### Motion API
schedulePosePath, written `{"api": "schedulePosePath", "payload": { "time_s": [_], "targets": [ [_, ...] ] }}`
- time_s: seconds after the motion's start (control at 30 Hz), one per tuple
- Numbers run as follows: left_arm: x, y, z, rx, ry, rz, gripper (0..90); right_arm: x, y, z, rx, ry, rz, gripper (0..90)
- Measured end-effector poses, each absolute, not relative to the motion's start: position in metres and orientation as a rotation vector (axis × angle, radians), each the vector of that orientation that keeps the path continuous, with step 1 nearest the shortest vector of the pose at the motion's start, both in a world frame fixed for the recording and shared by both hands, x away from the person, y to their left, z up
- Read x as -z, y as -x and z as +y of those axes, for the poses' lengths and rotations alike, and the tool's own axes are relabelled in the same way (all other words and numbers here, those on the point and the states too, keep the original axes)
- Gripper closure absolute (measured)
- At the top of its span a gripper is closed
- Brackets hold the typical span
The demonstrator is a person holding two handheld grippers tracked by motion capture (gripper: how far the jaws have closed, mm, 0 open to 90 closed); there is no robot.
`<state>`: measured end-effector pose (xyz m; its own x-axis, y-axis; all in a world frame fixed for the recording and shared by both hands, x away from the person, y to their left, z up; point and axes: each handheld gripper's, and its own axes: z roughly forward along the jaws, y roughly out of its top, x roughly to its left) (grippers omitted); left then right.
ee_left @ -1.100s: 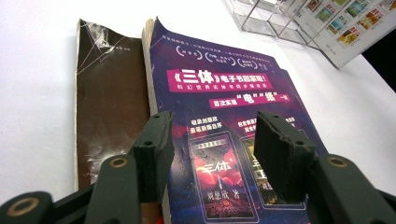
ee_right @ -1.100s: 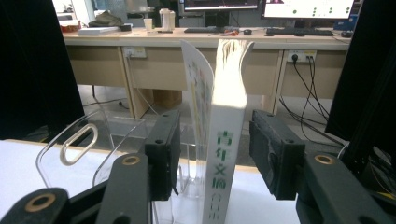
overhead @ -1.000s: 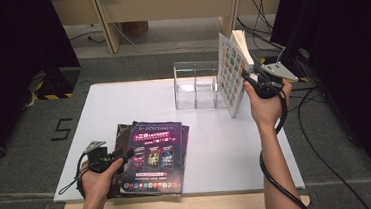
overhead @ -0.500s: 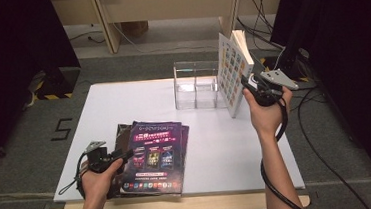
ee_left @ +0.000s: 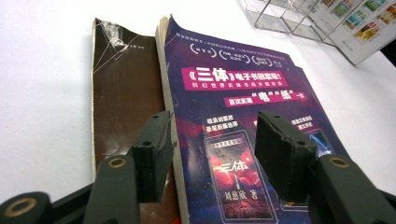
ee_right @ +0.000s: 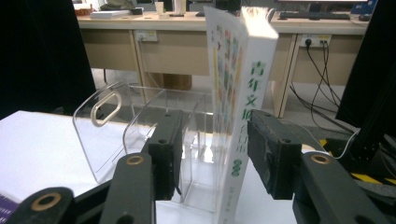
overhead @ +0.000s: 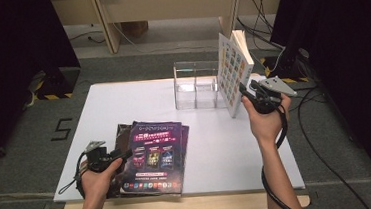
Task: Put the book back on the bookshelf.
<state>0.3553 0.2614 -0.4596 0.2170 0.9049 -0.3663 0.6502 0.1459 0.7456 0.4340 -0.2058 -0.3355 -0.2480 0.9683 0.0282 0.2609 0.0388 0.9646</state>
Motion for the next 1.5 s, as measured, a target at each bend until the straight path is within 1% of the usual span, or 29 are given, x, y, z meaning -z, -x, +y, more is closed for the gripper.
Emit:
{"api": "schedulePosePath", "payload": {
  "time_s": [0.4,0.67,1.27,1.5],
  "targets": [
    [0.463,-0.362,0.261,-0.362,-1.607,1.520,45.4,0.354,-0.426,-0.196,-1.260,-1.288,1.690,57.0],
    [0.463,-0.371,0.260,-0.369,-1.621,1.528,45.4,0.367,-0.425,-0.182,-1.253,-1.312,1.768,57.3],
    [0.471,-0.383,0.260,-0.332,-1.632,1.555,45.3,0.394,-0.428,-0.161,-1.227,-1.341,1.902,57.1],
    [0.476,-0.387,0.259,-0.313,-1.647,1.564,48.9,0.403,-0.429,-0.155,-1.217,-1.358,1.941,57.1]
  ]
}}
